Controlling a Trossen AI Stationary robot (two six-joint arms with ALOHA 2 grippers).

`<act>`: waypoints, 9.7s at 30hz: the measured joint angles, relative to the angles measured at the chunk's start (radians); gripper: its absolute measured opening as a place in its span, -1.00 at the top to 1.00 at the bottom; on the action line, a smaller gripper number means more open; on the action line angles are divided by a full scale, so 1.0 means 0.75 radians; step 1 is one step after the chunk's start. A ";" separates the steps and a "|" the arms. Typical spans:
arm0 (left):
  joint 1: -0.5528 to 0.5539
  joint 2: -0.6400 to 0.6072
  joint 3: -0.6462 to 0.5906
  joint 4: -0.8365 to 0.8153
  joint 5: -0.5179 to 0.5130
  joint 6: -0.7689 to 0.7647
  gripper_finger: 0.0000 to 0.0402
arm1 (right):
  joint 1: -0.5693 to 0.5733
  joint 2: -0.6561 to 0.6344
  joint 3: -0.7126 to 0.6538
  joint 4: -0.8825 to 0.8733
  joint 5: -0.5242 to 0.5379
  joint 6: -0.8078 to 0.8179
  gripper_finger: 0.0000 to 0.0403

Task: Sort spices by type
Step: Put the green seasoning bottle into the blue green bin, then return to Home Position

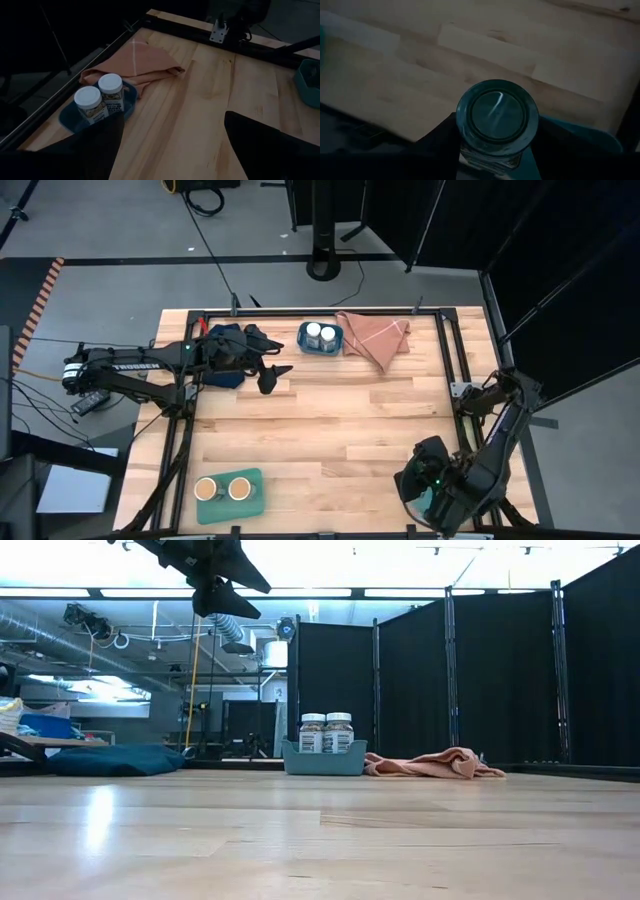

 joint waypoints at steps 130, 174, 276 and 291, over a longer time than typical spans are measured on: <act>0.001 0.173 -0.001 0.305 -0.293 -0.081 -0.75 | 0.332 0.368 -0.203 0.141 0.182 -0.016 -0.16; 0.001 0.172 -0.001 0.321 -0.256 -0.112 -0.75 | 0.330 0.295 -0.205 0.120 0.137 -0.100 -0.17; -0.003 -0.231 0.638 0.125 0.090 -0.076 -0.75 | -0.040 -1.522 -0.584 1.447 0.912 -2.697 -0.34; -0.003 -0.476 0.487 -0.102 -0.231 -0.114 -0.75 | -0.040 -2.027 -1.266 2.173 0.796 -3.026 -0.34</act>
